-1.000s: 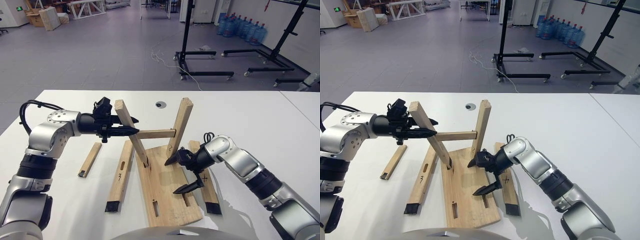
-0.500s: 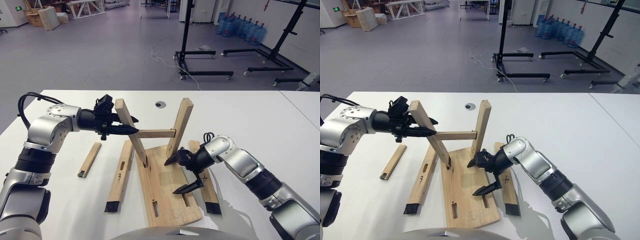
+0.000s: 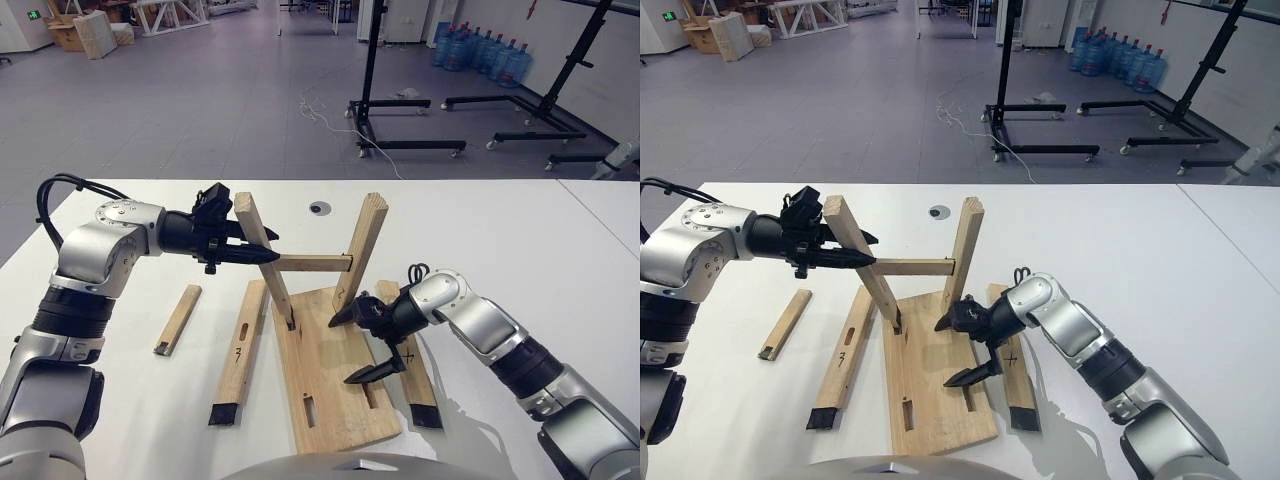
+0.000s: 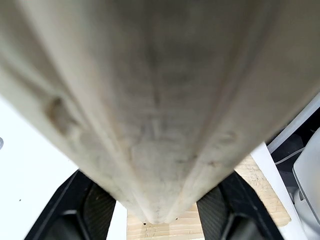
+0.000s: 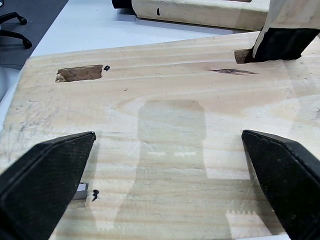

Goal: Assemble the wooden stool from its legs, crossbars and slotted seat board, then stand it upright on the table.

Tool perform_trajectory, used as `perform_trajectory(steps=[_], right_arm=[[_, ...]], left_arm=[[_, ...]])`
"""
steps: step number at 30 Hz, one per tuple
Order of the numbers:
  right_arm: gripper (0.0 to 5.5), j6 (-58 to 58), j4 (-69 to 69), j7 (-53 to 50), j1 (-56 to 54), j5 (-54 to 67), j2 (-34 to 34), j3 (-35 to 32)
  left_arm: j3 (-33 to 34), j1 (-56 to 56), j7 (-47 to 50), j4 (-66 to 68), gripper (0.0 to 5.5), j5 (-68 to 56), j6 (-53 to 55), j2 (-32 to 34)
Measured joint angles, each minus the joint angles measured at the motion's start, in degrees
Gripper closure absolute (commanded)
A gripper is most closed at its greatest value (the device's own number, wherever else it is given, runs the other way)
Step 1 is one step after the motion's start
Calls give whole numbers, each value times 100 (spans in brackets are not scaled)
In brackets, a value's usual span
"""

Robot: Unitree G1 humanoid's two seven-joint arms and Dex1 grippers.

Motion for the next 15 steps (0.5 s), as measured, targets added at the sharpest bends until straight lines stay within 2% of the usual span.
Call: perform_trajectory(steps=[15], right_arm=[[10,-44,25,-32,11,-20,-18,-15]], left_arm=[[-24,105,490,-726,349,-61,659,75]])
